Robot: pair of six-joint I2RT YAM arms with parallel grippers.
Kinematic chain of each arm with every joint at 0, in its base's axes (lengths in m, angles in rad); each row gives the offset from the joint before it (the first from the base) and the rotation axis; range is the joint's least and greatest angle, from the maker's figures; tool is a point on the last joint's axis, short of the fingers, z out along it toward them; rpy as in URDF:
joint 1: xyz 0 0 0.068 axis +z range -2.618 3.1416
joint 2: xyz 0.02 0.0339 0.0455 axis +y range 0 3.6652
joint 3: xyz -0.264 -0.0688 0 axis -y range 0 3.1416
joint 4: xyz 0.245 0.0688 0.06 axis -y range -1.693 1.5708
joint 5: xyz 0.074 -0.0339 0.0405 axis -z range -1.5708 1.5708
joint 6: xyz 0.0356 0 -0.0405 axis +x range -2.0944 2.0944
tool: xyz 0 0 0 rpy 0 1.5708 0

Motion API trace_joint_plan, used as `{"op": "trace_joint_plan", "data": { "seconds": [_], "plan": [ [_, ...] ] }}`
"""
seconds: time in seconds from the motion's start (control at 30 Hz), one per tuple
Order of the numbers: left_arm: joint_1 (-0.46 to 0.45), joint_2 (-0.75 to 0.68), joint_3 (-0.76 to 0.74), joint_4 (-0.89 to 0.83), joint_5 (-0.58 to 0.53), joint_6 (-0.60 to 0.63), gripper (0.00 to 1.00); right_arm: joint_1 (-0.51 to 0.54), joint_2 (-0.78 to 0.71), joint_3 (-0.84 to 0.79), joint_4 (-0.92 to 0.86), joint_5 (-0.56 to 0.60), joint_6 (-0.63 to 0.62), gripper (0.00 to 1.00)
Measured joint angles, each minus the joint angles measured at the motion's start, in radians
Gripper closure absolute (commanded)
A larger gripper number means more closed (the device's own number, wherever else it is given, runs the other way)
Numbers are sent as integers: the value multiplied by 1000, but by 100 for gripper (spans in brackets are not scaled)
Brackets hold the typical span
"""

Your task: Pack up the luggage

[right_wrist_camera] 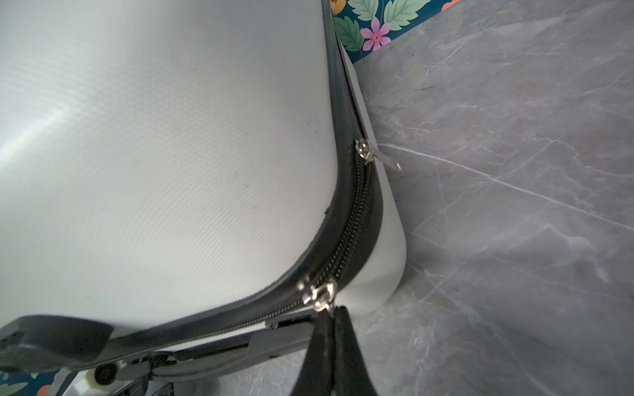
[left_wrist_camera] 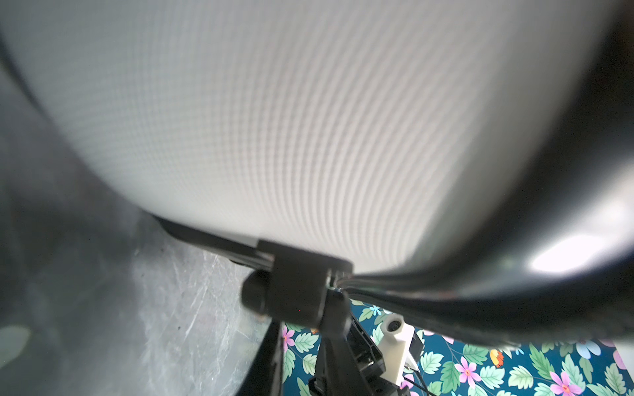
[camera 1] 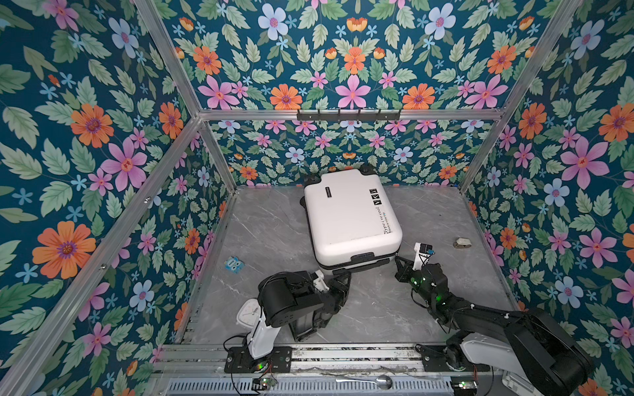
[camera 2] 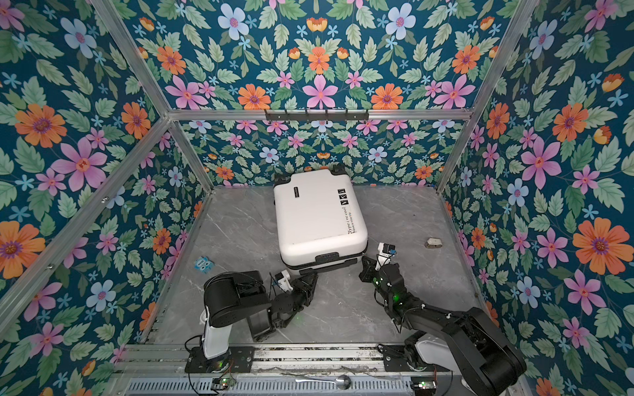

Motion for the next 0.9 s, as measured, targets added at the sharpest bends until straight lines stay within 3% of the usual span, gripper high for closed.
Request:
{"op": "trace_joint_plan", "data": {
  "seconds": [0.33, 0.9],
  "plan": [
    [0, -3, -13, 0, -6, -11, 80, -119, 6, 26, -20, -147, -7, 100],
    [-2, 6, -14, 0, -11, -23, 82, -219, 75, 126, -87, -245, -46, 100]
  ]
}}
